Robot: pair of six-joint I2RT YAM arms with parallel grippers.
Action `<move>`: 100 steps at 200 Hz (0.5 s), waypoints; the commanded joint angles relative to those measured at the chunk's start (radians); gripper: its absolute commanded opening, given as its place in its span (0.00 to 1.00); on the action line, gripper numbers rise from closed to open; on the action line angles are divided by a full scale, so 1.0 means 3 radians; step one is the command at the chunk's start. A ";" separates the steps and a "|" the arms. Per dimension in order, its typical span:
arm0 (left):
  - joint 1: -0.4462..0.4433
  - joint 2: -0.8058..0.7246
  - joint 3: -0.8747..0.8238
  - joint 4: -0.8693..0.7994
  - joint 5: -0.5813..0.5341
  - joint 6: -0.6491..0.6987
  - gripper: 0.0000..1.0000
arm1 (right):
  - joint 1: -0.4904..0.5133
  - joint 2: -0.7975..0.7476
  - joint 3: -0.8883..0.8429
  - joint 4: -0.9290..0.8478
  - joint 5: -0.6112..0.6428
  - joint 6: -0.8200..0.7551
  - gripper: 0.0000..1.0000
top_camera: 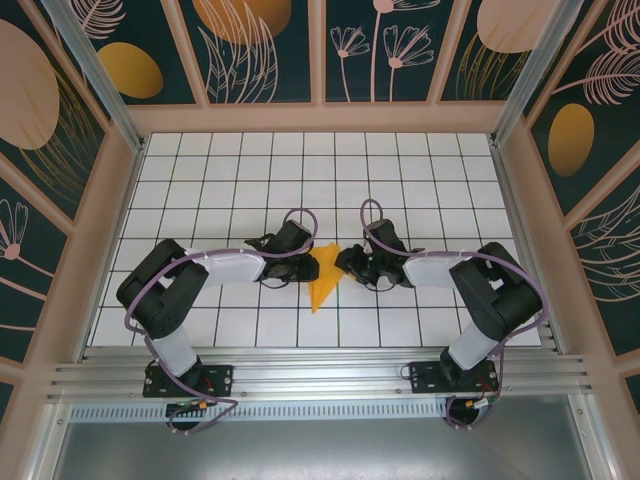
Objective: Fold a paper plane with a square sheet of paper (pick it up from the middle)
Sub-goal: Turn over the paper at the center of the table.
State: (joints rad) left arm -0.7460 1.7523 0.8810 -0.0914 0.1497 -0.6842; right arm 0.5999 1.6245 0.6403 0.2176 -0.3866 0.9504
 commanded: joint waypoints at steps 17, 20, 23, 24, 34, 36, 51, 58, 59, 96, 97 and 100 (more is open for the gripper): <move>-0.0075 0.0265 -0.0143 0.0212 0.0230 -0.0052 0.26 | 0.0016 0.0031 -0.0023 0.0284 -0.0155 0.0081 0.39; -0.0075 0.0261 -0.0149 0.0213 0.0227 -0.0056 0.26 | 0.0020 0.0026 -0.0034 0.0302 -0.0150 0.0094 0.40; -0.0075 0.0251 -0.0158 0.0217 0.0226 -0.0060 0.25 | 0.0018 0.0016 -0.0046 0.0326 -0.0148 0.0111 0.40; -0.0073 0.0253 -0.0162 0.0220 0.0226 -0.0061 0.25 | 0.0019 0.0016 -0.0050 0.0335 -0.0148 0.0116 0.40; -0.0074 0.0244 -0.0183 0.0233 0.0211 -0.0066 0.25 | 0.0016 0.0004 -0.0092 0.0404 -0.0156 0.0157 0.40; -0.0073 0.0244 -0.0188 0.0234 0.0211 -0.0066 0.25 | 0.0015 0.0005 -0.0097 0.0418 -0.0162 0.0162 0.40; -0.0075 0.0238 -0.0220 0.0256 0.0207 -0.0085 0.25 | 0.0014 0.0037 -0.0098 0.0508 -0.0220 0.0174 0.41; -0.0075 0.0239 -0.0234 0.0268 0.0207 -0.0091 0.25 | 0.0022 0.0045 -0.0116 0.0616 -0.0270 0.0183 0.42; -0.0073 0.0239 -0.0235 0.0271 0.0207 -0.0092 0.25 | 0.0021 0.0048 -0.0118 0.0633 -0.0275 0.0185 0.42; -0.0075 0.0238 -0.0266 0.0314 0.0202 -0.0123 0.24 | 0.0030 0.0115 -0.0064 0.0766 -0.0343 0.0219 0.44; -0.0075 0.0238 -0.0267 0.0314 0.0202 -0.0128 0.24 | 0.0027 0.0114 -0.0059 0.0767 -0.0342 0.0223 0.44; -0.0073 0.0239 -0.0268 0.0315 0.0204 -0.0128 0.24 | 0.0031 0.0122 -0.0050 0.0761 -0.0342 0.0222 0.44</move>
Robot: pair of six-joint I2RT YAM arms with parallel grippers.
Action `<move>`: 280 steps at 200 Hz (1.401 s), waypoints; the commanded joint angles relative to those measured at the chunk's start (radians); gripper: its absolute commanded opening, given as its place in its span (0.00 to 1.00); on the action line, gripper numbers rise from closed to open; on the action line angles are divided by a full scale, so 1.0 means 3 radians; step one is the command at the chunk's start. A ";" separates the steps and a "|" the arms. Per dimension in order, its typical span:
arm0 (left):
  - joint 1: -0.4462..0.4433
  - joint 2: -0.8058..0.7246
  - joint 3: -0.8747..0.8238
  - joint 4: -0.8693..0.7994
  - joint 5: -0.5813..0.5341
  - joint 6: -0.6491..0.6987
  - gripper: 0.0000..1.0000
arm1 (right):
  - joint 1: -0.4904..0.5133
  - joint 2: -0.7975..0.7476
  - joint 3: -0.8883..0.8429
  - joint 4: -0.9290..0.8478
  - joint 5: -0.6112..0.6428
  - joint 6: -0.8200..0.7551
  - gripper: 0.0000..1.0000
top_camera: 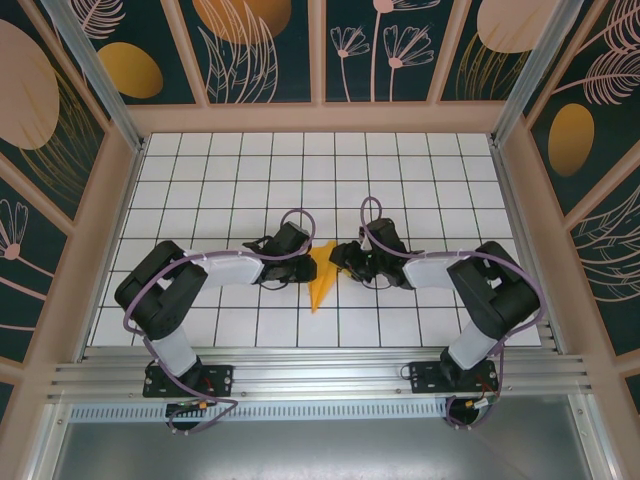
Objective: Fold a paper plane with a square sheet of paper (pick it up from the middle)
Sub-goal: Turn over the paper at the center of the table.
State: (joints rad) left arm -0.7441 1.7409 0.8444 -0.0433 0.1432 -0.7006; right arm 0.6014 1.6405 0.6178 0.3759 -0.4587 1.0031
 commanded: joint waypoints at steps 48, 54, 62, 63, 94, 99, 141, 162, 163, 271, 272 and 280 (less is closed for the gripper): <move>-0.0077 0.0277 -0.0174 0.0196 0.0214 -0.0100 0.23 | 0.0048 0.0205 0.0155 0.0227 -0.0171 -0.0019 0.46; -0.0078 0.0277 -0.0180 0.0195 0.0213 -0.0100 0.22 | 0.0054 0.0219 0.0173 0.0233 -0.0182 -0.0032 0.46; -0.0078 0.0277 -0.0189 0.0204 0.0213 -0.0105 0.22 | 0.0065 0.0237 0.0193 0.0235 -0.0180 -0.0046 0.46; -0.0080 0.0277 -0.0190 0.0205 0.0213 -0.0107 0.22 | 0.0063 0.0243 0.0197 0.0235 -0.0179 -0.0051 0.46; -0.0079 0.0262 -0.0229 0.0221 0.0203 -0.0116 0.22 | 0.0071 0.0337 0.0330 0.0157 -0.0244 -0.0162 0.46; -0.0081 0.0257 -0.0228 0.0226 0.0197 -0.0122 0.22 | 0.0071 0.0365 0.0353 0.0131 -0.0240 -0.0183 0.43; -0.0078 0.0195 -0.0268 0.0264 0.0162 -0.0169 0.22 | 0.0095 0.0534 0.0479 0.0005 -0.0230 -0.0323 0.34; -0.0080 0.0165 -0.0264 0.0307 0.0173 -0.0205 0.22 | 0.0106 0.0578 0.0472 0.0110 -0.0306 -0.0362 0.31; -0.0081 0.0162 -0.0263 0.0307 0.0173 -0.0206 0.22 | 0.0109 0.0579 0.0472 0.0114 -0.0314 -0.0365 0.31; -0.0079 -0.1098 -0.0645 0.0601 -0.0510 -0.0619 0.52 | 0.0133 0.0055 0.1178 -0.1728 0.0859 -0.1365 0.00; -0.0078 -0.1116 -0.0651 0.0597 -0.0527 -0.0620 0.52 | 0.0133 0.0042 0.1193 -0.1772 0.0887 -0.1380 0.00; -0.0078 -0.1270 -0.0703 0.0568 -0.0676 -0.0638 0.54 | 0.0136 -0.0029 0.1302 -0.2045 0.1161 -0.1487 0.00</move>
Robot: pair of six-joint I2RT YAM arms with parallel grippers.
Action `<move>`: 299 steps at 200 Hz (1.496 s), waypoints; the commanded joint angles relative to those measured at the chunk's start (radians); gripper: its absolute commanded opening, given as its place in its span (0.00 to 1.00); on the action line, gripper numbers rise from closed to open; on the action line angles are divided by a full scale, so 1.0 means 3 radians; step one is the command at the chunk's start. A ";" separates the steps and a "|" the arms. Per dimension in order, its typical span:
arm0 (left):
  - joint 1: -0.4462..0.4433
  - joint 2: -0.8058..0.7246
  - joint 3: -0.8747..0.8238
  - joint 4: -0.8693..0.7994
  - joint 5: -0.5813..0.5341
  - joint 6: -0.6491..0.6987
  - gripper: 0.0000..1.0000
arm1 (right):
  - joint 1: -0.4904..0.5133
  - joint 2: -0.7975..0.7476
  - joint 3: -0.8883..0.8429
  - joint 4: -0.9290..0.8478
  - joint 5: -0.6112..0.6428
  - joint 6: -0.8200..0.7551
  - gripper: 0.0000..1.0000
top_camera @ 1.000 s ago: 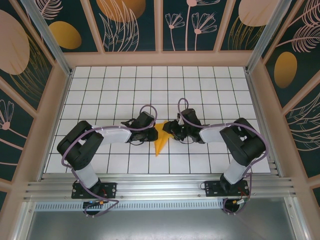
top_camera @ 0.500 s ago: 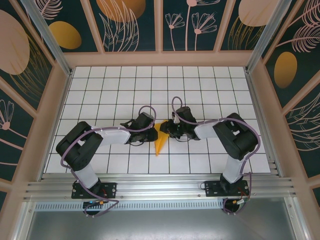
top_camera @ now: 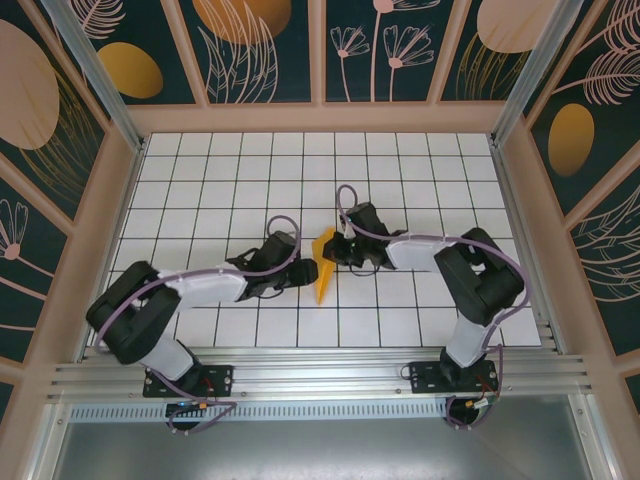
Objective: Fold a paper plane with a square sheet of paper (pick it up from the middle)
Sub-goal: Turn over the paper at the center of the table.
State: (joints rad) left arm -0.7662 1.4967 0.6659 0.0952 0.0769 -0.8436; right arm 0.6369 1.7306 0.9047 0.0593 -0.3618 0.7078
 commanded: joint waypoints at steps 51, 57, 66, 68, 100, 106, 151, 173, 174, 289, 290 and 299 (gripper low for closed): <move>0.0011 -0.1259 -0.0527 -0.0138 -0.1332 -0.0342 0.61 | 0.0197 -0.0318 0.1137 -0.2812 0.2945 -0.0634 0.01; 0.0012 -0.1339 -0.0588 -0.0133 -0.1393 -0.0358 0.63 | 0.0248 -0.0260 0.1218 -0.2996 0.3159 -0.0603 0.01; 0.0017 -0.1446 -0.0670 -0.0106 -0.1469 -0.0383 0.66 | 0.0313 -0.0165 0.1311 -0.3223 0.3405 -0.0544 0.00; 0.0021 -0.1470 -0.0688 -0.0103 -0.1485 -0.0387 0.67 | 0.0328 -0.0147 0.1327 -0.3263 0.3448 -0.0528 0.00; 0.0079 -0.1674 -0.0755 -0.0230 -0.1661 -0.0414 0.71 | 0.0555 0.0209 0.1505 -0.3671 0.3714 -0.0272 0.01; 0.0087 -0.1701 -0.0760 -0.0245 -0.1687 -0.0427 0.72 | 0.0607 0.0306 0.1543 -0.3732 0.3724 -0.0220 0.01; 0.0120 -0.1807 -0.0835 -0.0233 -0.1661 -0.0492 0.72 | 0.1011 0.1106 0.1883 -0.3870 0.3604 0.0000 0.04; 0.0125 -0.1814 -0.0844 -0.0238 -0.1623 -0.0496 0.72 | 0.1135 0.1374 0.2072 -0.3732 0.3349 -0.0007 0.05; 0.0125 -0.1811 -0.0844 -0.0239 -0.1625 -0.0499 0.72 | 0.1137 0.1382 0.2077 -0.3724 0.3336 -0.0007 0.05; 0.0136 -0.1734 -0.0845 -0.0251 -0.1376 -0.0494 0.75 | 0.1193 0.0884 0.2021 -0.2602 0.2027 -0.0236 0.59; 0.0138 -0.1730 -0.0845 -0.0249 -0.1371 -0.0492 0.75 | 0.1192 0.0874 0.2011 -0.2586 0.2015 -0.0242 0.60; 0.0139 -0.1705 -0.0839 -0.0241 -0.1349 -0.0491 0.77 | 0.1183 0.0730 0.1937 -0.2450 0.1899 -0.0309 0.64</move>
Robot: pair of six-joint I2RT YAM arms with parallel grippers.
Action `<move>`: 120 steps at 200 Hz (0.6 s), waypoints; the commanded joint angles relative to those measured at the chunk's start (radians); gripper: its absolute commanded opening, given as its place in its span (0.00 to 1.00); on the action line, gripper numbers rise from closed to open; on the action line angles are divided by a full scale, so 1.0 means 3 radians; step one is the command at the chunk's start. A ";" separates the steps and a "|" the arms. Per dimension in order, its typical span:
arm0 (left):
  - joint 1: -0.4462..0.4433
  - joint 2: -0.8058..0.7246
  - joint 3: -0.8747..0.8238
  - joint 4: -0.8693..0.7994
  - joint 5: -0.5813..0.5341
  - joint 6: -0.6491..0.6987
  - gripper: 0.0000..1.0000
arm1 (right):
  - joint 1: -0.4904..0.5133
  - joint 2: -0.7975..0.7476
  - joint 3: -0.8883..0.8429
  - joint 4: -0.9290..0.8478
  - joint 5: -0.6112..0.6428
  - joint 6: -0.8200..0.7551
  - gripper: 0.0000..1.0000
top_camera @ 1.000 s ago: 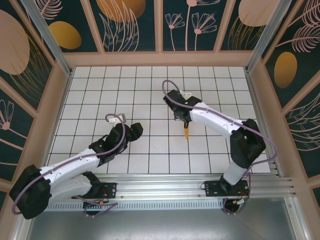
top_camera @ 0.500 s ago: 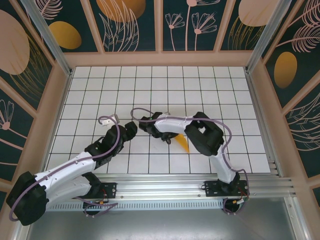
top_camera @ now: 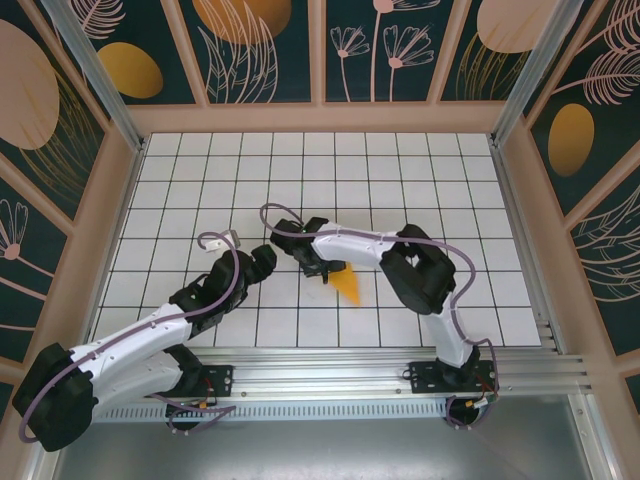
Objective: Fold a paper plane with a square sheet of paper (pick it up from the middle)
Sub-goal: Turn over the paper at the center of the table.
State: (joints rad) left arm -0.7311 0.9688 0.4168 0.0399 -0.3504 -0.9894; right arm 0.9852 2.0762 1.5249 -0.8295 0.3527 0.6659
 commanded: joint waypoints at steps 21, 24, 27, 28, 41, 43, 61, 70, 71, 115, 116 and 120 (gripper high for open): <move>0.0020 0.0136 0.0048 -0.0056 0.0137 0.0008 0.79 | 0.0004 -0.0784 -0.0330 0.0734 -0.0550 -0.0193 0.67; 0.0020 0.0148 0.0056 -0.0056 0.0145 0.0012 0.79 | 0.0000 -0.0841 -0.0375 0.0769 -0.0549 -0.0198 0.68; 0.0019 0.0168 0.0065 -0.0054 0.0159 0.0014 0.80 | -0.0004 -0.0898 -0.0422 0.0808 -0.0549 -0.0198 0.69; 0.0021 0.0175 0.0066 -0.0052 0.0162 0.0014 0.80 | -0.0010 -0.0921 -0.0434 0.0820 -0.0550 -0.0197 0.69; 0.0020 0.0255 0.0111 -0.0051 0.0212 0.0035 0.82 | -0.0092 -0.1174 -0.0653 0.0990 -0.0679 -0.0193 0.69; 0.0021 0.0271 0.0116 -0.0051 0.0226 0.0042 0.82 | -0.0111 -0.1212 -0.0693 0.1029 -0.0708 -0.0190 0.69; 0.0019 0.0427 0.0177 0.0015 0.0387 0.0097 0.82 | -0.0309 -0.1678 -0.1226 0.1494 -0.1099 -0.0204 0.56; 0.0020 0.0516 0.0210 0.0048 0.0482 0.0119 0.84 | -0.0453 -0.1951 -0.1523 0.1790 -0.1450 -0.0182 0.44; 0.0022 0.0522 0.0216 0.0055 0.0495 0.0118 0.84 | -0.0478 -0.1974 -0.1554 0.1820 -0.1486 -0.0175 0.42; 0.0023 0.1090 0.0400 0.0381 0.1074 0.0141 0.83 | -0.1081 -0.2593 -0.2786 0.2749 -0.2818 -0.0058 0.06; 0.0021 0.1096 0.0408 0.0387 0.1088 0.0140 0.82 | -0.1083 -0.2594 -0.2794 0.2755 -0.2828 -0.0057 0.06; 0.0019 0.1148 0.0426 0.0409 0.1134 0.0135 0.82 | -0.1090 -0.2595 -0.2839 0.2781 -0.2857 -0.0057 0.06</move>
State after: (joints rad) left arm -0.7311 1.2446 0.4976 0.0868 -0.1402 -0.9695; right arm 0.6804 1.3258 0.7685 -0.1699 -0.2497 0.6357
